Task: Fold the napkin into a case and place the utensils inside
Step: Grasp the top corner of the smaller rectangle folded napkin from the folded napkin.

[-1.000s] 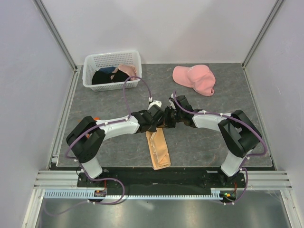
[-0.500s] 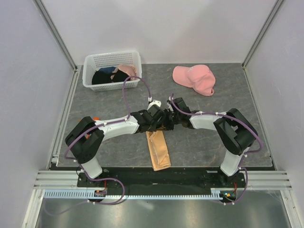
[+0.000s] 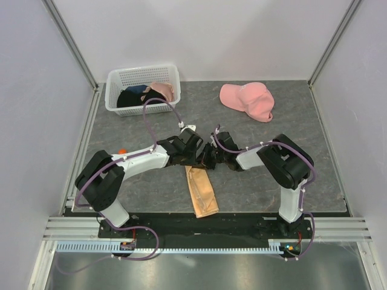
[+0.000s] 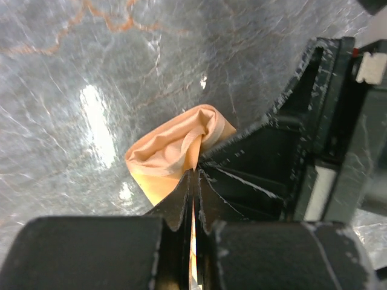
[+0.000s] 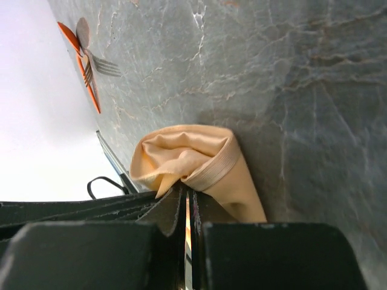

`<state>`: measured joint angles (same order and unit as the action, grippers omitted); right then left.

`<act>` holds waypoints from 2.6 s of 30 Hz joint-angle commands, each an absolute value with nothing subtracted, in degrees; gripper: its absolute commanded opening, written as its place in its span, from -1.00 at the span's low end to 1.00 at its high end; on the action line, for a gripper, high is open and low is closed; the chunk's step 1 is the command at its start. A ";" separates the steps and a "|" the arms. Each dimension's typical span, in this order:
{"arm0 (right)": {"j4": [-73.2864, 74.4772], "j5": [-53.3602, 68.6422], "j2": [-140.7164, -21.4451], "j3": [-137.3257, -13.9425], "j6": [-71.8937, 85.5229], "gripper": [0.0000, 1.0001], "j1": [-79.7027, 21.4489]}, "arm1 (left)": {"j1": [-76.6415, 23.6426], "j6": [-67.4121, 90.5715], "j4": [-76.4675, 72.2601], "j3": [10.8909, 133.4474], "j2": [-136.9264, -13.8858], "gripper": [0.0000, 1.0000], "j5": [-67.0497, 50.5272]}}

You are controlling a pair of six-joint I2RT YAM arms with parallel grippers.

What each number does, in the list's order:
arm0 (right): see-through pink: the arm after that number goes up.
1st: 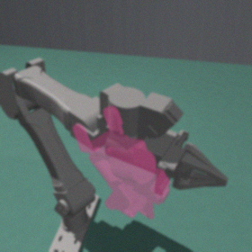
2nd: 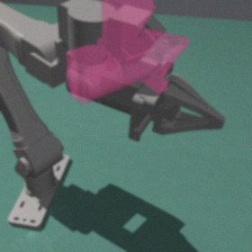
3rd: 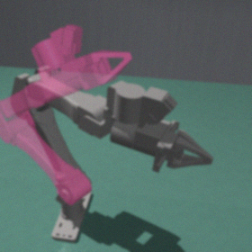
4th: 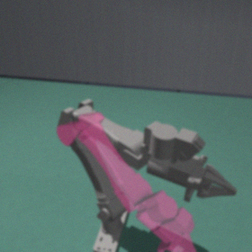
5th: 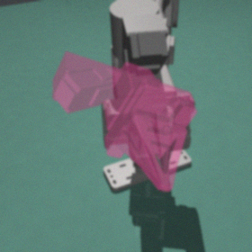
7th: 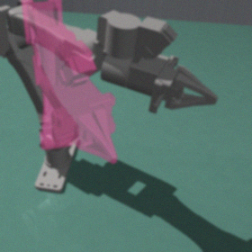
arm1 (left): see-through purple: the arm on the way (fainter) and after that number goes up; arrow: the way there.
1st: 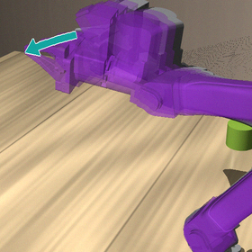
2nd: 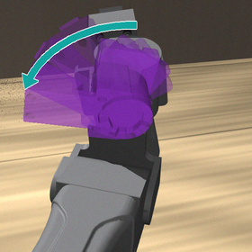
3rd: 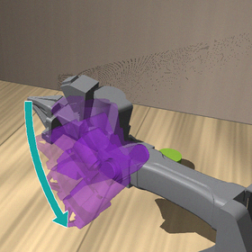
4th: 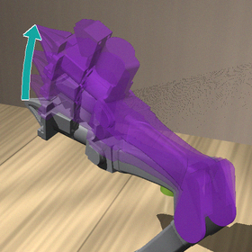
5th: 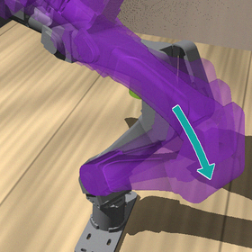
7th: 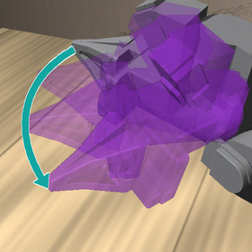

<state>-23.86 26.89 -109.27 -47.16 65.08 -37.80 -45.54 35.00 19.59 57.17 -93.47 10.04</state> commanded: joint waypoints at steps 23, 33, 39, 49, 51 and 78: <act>-20.57 29.80 -102.21 -43.86 55.11 -0.38 -38.23 | -42.36 40.08 16.70 53.35 -90.70 -0.96 3.16; -26.55 30.94 -109.08 -49.04 59.68 -1.00 -39.20 | -42.36 41.22 14.85 52.03 -91.41 -0.96 1.14; -12.42 28.57 -103.20 -50.80 51.77 -0.54 -38.94 | -42.36 40.96 14.94 51.85 -91.58 -0.96 1.76; -1.23 26.28 -96.16 -49.57 45.09 -0.18 -38.50 | -42.36 39.55 15.73 53.44 -93.16 -0.96 1.58; -0.36 26.10 -95.19 -49.05 44.39 -0.19 -37.71 | -42.36 39.46 15.99 53.52 -93.08 -0.96 1.84; -12.56 23.65 -104.41 -49.57 48.86 -0.98 -39.20 | -42.36 46.05 11.69 51.06 -92.37 -0.96 -2.38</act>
